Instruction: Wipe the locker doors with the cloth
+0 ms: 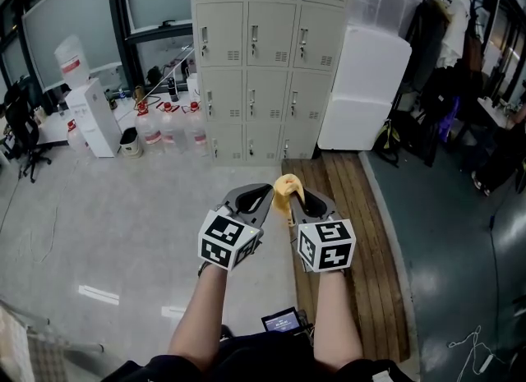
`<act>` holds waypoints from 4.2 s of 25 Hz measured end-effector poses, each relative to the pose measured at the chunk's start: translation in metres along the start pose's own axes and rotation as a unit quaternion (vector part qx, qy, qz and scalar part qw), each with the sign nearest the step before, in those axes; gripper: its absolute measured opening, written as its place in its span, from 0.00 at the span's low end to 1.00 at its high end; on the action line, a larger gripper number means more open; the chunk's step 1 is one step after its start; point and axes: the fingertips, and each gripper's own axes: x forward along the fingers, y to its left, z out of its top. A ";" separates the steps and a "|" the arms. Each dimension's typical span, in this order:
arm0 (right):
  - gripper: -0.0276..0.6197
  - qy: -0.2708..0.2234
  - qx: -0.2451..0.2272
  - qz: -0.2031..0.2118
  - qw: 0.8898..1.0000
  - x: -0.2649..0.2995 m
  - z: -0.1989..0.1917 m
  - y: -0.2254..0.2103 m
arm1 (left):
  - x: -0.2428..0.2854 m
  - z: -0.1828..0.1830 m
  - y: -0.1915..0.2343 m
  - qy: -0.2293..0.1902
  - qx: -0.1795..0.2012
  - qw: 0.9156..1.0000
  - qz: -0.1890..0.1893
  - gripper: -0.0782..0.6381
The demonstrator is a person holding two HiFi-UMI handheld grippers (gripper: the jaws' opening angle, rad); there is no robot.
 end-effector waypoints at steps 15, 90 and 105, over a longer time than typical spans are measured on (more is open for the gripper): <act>0.16 0.020 0.003 0.010 1.000 -0.015 -0.021 -0.062 | 0.044 -0.003 -0.035 -0.004 -0.005 1.000 0.031 0.14; 0.16 0.052 0.027 -0.009 0.998 0.713 0.082 -0.346 | 0.558 -0.048 0.572 0.039 -0.030 0.999 0.002 0.14; 0.16 0.040 0.033 -0.044 0.998 0.855 0.116 -0.331 | 0.610 -0.045 0.715 0.032 -0.024 0.999 -0.034 0.14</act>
